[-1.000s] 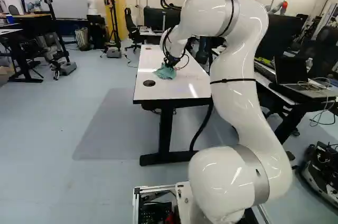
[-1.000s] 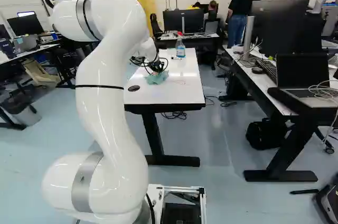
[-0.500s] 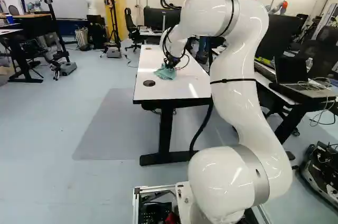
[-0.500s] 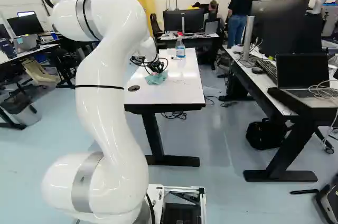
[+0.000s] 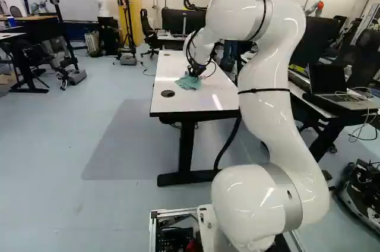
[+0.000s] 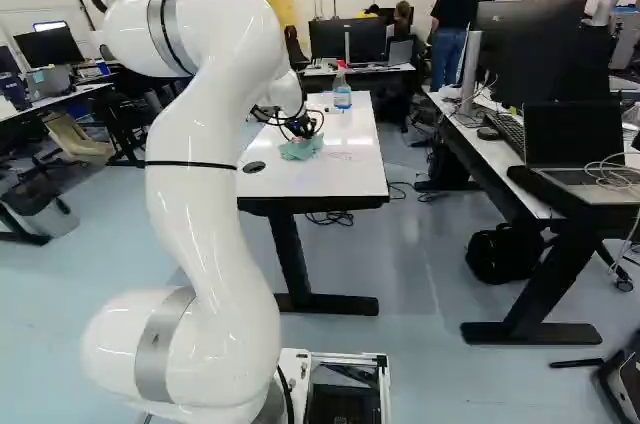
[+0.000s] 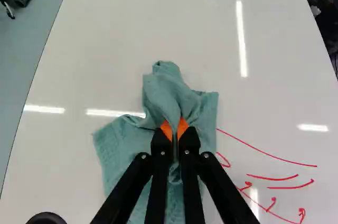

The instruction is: Clean the table with the green towel

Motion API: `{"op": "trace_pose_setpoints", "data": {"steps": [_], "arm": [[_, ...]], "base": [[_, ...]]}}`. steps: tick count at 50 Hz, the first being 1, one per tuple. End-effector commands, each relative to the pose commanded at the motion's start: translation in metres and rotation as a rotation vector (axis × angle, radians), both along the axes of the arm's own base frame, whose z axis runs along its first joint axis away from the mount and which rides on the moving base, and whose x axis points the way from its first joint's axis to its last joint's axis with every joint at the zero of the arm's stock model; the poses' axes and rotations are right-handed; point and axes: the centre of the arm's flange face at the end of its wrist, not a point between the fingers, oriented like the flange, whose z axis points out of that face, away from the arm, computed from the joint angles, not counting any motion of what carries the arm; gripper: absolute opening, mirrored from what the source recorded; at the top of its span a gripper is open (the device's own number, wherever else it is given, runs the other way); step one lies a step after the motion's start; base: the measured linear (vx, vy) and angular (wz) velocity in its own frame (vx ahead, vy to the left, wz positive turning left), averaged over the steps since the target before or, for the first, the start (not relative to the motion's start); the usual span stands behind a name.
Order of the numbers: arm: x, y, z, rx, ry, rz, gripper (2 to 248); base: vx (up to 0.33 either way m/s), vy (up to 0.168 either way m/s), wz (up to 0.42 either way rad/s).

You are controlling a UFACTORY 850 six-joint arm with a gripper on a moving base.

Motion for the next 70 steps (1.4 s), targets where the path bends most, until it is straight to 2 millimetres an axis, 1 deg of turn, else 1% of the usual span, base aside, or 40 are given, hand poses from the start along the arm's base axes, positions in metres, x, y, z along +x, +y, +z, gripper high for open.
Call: {"op": "trace_pose_setpoints", "data": {"steps": [26,70], "arm": [[-0.007,-0.047,0.001,0.000,0.005,-0.068,31],[-0.032,-0.127,0.002,0.002,0.019,-0.188,31]], "base": [[0.000,0.000,0.000],[0.000,0.000,0.000]]}}
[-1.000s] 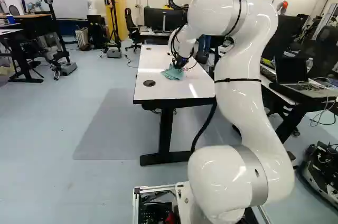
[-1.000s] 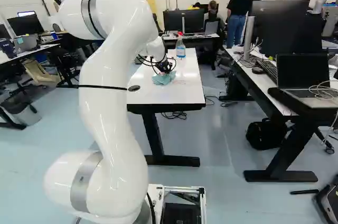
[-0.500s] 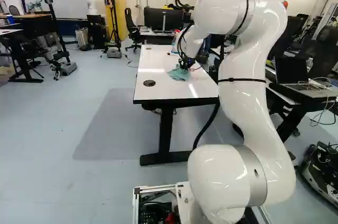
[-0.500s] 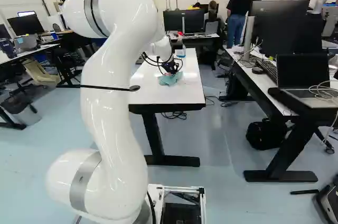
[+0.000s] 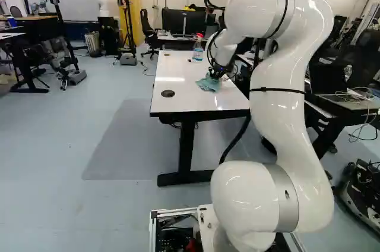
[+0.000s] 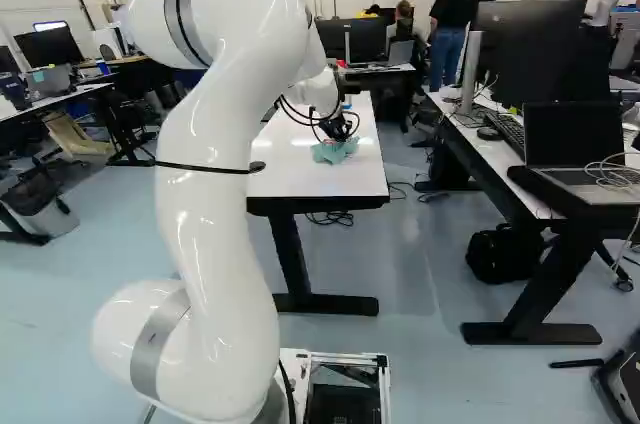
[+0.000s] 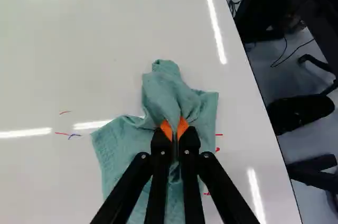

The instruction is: Clean the table with the green towel

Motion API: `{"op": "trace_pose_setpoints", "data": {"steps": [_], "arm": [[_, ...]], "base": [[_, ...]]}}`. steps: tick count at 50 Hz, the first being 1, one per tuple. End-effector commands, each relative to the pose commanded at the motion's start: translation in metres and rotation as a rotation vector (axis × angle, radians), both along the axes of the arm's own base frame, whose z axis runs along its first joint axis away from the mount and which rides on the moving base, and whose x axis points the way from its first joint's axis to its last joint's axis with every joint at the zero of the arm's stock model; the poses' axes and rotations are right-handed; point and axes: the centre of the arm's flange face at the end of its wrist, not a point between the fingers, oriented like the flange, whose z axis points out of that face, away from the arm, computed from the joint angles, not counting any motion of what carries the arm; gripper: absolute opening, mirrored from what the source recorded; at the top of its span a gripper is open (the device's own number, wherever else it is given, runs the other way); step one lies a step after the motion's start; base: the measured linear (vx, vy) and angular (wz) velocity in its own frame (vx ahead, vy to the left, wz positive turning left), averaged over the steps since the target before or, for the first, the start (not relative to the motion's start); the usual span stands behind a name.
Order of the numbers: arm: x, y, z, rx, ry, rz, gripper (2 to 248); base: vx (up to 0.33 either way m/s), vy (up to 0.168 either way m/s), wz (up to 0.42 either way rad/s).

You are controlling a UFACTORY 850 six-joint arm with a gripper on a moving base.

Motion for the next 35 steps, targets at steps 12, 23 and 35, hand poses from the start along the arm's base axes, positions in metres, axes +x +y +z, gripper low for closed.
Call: {"op": "trace_pose_setpoints", "data": {"steps": [12,23,35], "arm": [[-0.015,-0.017,0.001,0.002,0.010,-0.030,31],[-0.034,-0.023,0.003,0.005,0.024,-0.045,31],[-0.055,-0.023,0.004,0.008,0.040,-0.052,31]], "base": [[0.000,0.000,0.000],[0.000,0.000,0.000],[0.000,0.000,0.000]]}}
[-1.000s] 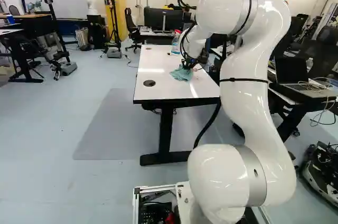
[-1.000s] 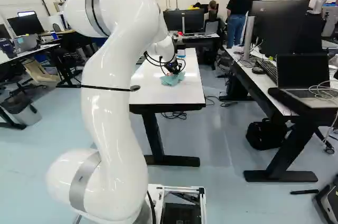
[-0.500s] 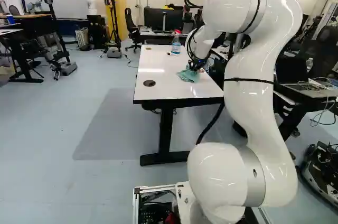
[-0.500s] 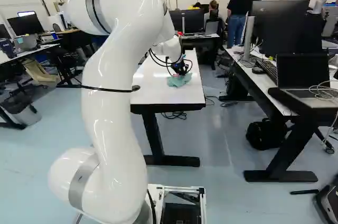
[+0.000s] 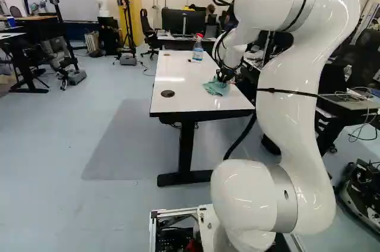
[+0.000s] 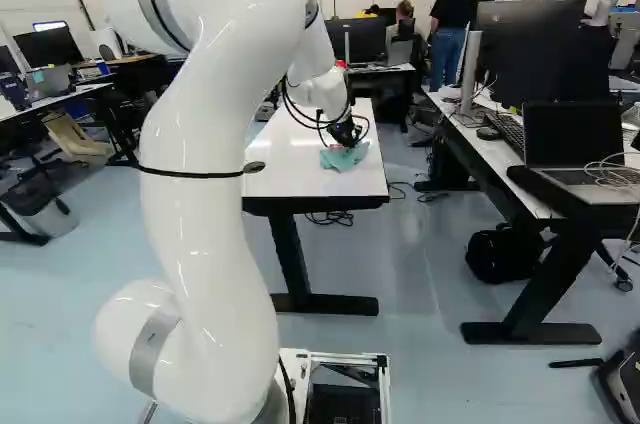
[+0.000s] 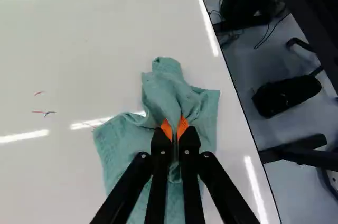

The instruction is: Clean the table with the green towel

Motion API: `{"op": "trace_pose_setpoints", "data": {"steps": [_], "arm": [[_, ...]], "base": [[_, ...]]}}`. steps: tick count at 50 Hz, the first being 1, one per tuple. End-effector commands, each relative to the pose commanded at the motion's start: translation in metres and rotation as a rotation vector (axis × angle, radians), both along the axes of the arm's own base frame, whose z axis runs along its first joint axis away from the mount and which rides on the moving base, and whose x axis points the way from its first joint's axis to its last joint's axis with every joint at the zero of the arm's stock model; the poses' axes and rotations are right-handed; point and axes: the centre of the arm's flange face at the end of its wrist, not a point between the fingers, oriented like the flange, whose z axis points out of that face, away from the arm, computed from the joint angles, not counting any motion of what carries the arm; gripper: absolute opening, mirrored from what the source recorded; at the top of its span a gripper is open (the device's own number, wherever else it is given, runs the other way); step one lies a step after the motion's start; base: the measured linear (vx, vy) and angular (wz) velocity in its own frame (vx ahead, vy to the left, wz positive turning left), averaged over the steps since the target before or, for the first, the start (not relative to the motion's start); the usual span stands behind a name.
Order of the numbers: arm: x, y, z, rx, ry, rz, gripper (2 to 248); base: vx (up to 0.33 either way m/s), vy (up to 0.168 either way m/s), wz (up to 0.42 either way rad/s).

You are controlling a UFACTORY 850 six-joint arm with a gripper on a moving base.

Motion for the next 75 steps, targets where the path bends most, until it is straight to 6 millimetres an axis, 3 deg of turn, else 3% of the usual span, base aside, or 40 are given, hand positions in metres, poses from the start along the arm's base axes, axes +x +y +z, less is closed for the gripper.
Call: {"op": "trace_pose_setpoints", "data": {"steps": [10,18,75], "arm": [[-0.018,0.003,0.001,0.003,0.013,-0.002,31],[-0.018,0.014,0.001,0.003,0.015,0.015,31],[0.027,0.116,-0.001,-0.001,-0.008,0.188,31]], "base": [[0.000,0.000,0.000],[0.000,0.000,0.000],[0.000,0.000,0.000]]}}
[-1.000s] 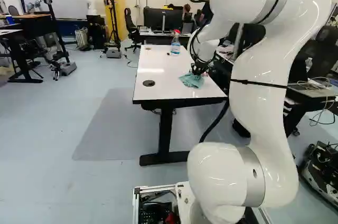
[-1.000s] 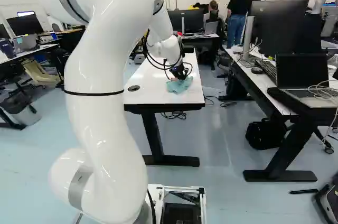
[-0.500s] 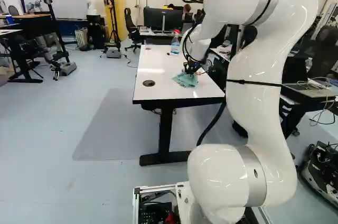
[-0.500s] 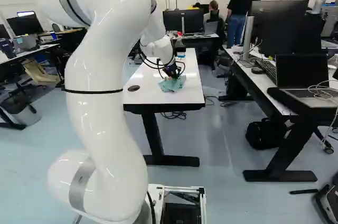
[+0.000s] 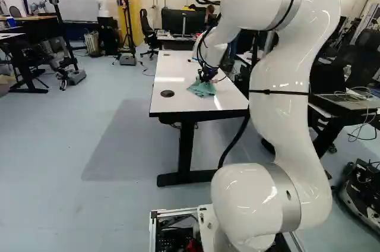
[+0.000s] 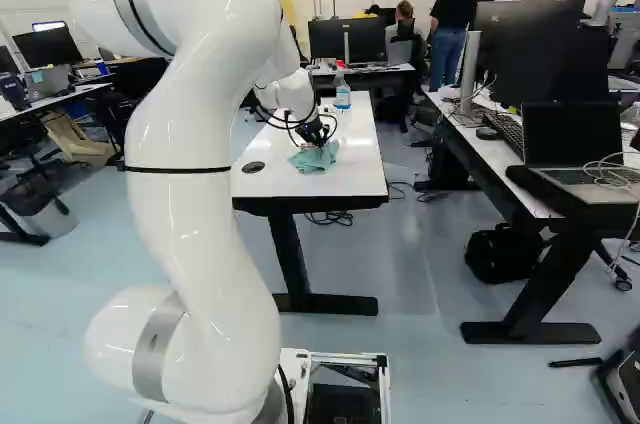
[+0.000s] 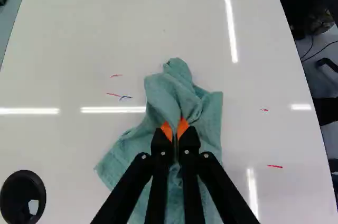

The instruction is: Clean the table with the green towel

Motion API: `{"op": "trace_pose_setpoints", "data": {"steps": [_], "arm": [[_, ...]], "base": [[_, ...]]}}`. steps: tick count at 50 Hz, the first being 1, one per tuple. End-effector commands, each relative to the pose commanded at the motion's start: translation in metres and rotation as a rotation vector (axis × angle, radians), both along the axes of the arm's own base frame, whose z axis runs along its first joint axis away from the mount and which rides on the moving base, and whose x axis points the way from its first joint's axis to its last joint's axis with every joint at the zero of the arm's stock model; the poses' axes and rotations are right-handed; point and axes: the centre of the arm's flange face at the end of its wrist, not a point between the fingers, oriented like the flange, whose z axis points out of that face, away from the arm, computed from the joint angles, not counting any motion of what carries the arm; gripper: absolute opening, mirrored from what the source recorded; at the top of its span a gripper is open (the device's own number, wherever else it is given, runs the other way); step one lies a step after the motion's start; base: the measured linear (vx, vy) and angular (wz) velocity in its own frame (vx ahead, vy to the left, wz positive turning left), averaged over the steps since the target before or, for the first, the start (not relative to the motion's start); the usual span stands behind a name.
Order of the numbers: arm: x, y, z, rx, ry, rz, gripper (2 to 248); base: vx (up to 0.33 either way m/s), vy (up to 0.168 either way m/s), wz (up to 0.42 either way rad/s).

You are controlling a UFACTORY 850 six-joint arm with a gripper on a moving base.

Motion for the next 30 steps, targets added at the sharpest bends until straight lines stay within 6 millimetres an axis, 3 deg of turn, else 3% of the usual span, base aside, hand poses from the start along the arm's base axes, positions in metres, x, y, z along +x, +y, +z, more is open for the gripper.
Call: {"op": "trace_pose_setpoints", "data": {"steps": [30], "arm": [[0.030,0.051,-0.003,0.000,-0.024,0.079,31]], "base": [[0.000,0.000,0.000]]}}
